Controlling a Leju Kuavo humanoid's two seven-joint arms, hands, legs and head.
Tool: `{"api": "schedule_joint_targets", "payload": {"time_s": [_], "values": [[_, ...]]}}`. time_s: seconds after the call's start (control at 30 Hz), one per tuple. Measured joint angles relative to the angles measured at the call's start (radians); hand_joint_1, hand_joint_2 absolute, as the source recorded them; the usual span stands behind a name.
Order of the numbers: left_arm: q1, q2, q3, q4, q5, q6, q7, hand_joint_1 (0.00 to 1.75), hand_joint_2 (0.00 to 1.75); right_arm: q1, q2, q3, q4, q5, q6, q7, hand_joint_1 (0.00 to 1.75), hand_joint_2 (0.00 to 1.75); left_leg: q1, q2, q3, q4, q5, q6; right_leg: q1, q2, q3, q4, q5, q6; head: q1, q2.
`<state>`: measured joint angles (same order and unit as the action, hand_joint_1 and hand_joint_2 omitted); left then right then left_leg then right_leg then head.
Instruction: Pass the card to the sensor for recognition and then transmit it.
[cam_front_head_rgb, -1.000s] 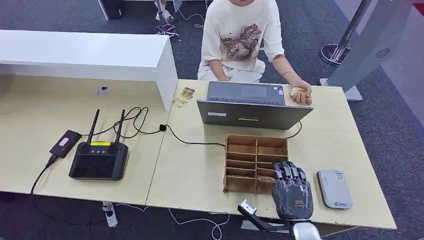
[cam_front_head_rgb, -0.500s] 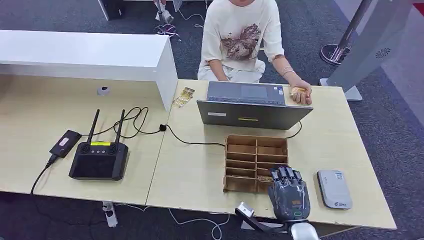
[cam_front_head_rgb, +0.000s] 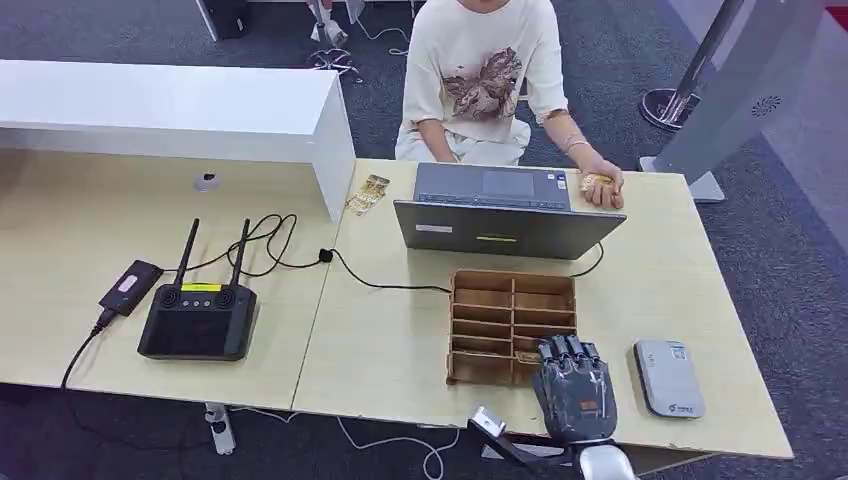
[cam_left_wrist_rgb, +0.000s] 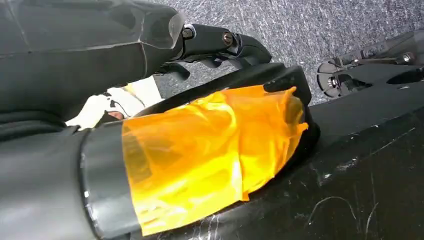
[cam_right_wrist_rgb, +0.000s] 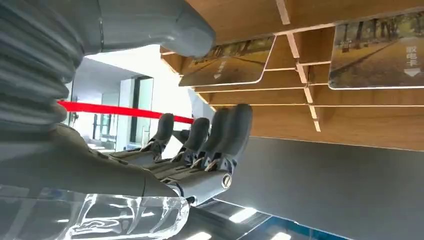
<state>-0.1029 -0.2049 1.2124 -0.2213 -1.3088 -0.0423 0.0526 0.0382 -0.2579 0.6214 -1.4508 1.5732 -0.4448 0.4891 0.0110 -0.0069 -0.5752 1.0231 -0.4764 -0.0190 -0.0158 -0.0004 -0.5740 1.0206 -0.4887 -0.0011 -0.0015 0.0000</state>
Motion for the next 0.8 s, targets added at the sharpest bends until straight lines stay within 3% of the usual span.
{"api": "schedule_joint_targets", "payload": {"time_s": [0.13, 0.37, 0.5, 0.77, 0.8], "values": [[0.000, 0.000, 0.000, 0.000, 0.002, 0.000, 0.000, 0.00, 0.00, -0.002, 0.000, 0.001, 0.000, 0.000, 0.002, 0.004, 0.75, 1.75, 0.000, 0.000, 0.000, 0.000, 0.000, 0.000, 0.000, 0.000, 0.000, 0.000, 0.000, 0.000, 0.000, 0.000], [0.000, 0.000, 0.000, 0.000, 0.008, 0.000, 0.000, 0.00, 0.00, -0.003, 0.001, 0.004, 0.000, 0.000, 0.003, 0.003, 0.87, 1.75, 0.000, 0.000, 0.000, 0.000, 0.000, 0.000, 0.000, 0.000, 0.000, 0.000, 0.000, 0.000, 0.000, 0.000], [0.000, 0.000, 0.000, 0.000, 0.011, 0.000, 0.000, 0.00, 0.00, -0.003, 0.001, 0.005, 0.000, 0.000, 0.010, 0.002, 1.05, 1.75, 0.000, 0.000, 0.000, 0.000, 0.000, 0.000, 0.000, 0.000, 0.000, 0.000, 0.000, 0.000, 0.000, 0.000], [0.000, 0.000, 0.000, 0.000, 0.016, -0.001, 0.000, 0.00, 0.00, -0.004, 0.001, 0.006, -0.006, 0.000, 0.022, 0.002, 0.94, 1.75, 0.000, 0.000, 0.000, 0.000, 0.000, 0.000, 0.000, 0.000, 0.000, 0.000, 0.000, 0.000, 0.000, 0.000], [0.000, 0.000, 0.000, 0.000, 0.017, -0.001, 0.000, 0.00, 0.00, -0.004, 0.001, 0.006, -0.006, 0.000, 0.023, 0.002, 1.06, 1.75, 0.000, 0.000, 0.000, 0.000, 0.000, 0.000, 0.000, 0.000, 0.000, 0.000, 0.000, 0.000, 0.000, 0.000]]}}
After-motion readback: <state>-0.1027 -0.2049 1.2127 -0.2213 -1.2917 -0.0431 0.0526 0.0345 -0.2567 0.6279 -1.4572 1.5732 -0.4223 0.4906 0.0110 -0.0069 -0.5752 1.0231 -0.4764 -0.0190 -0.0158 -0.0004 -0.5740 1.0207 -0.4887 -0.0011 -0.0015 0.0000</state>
